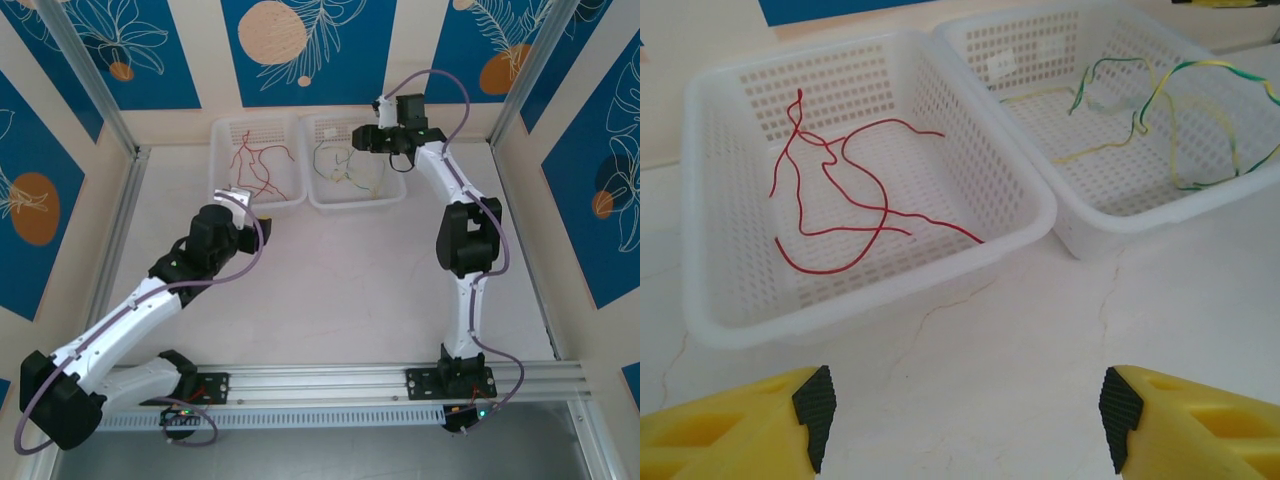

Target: Untangle the cables

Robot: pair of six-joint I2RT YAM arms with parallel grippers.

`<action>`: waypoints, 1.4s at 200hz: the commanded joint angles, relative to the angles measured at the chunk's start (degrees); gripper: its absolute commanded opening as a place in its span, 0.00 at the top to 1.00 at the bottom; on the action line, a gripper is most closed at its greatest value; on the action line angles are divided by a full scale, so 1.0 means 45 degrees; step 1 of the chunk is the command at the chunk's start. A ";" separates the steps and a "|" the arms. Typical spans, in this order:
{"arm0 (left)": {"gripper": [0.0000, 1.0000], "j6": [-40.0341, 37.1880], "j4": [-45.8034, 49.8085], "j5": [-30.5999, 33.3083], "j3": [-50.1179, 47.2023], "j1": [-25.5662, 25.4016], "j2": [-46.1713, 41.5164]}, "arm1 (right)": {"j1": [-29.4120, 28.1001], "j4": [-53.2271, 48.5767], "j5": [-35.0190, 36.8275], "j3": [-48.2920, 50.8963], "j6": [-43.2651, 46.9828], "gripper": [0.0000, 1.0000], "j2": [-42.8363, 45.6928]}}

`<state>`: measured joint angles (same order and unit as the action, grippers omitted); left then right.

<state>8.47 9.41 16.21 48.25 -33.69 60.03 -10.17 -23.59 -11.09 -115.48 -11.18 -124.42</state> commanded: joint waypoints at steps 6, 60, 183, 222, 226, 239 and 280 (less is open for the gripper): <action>0.26 -0.0244 -0.0148 0.0670 0.0205 -0.0102 0.0222 | 0.0046 -0.0036 0.1290 0.0277 0.0298 0.33 0.1419; 0.17 -0.0262 -0.0158 0.2644 0.0112 0.0431 0.0528 | 0.0242 0.0251 0.3266 0.3085 -0.0950 0.30 0.5848; 0.00 0.0328 -0.7840 0.4097 -0.6099 0.5119 0.1249 | -0.0743 0.8840 1.0389 1.9645 -0.0006 0.01 1.4750; 0.00 -0.0763 -0.9780 0.1540 -0.6057 0.6054 0.3145 | 0.0067 1.1536 0.9197 2.1380 0.0489 0.01 1.3945; 0.00 -0.0782 -1.0305 0.1467 -0.6129 0.6100 0.3337 | 0.0106 1.1928 0.9121 2.1508 0.0630 0.01 1.3770; 0.00 -0.1107 -1.1392 0.0778 -0.6236 0.6331 0.3778 | 0.0140 1.3045 0.9271 2.1781 0.0952 0.01 1.2910; 0.00 -0.1220 -1.2887 -0.0928 -0.6397 0.6904 0.4867 | 0.0109 1.6835 0.7087 2.2295 0.3081 0.01 1.0848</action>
<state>5.21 -39.24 19.70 19.94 -3.60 81.14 -10.02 35.07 28.32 -16.67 -4.47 -72.20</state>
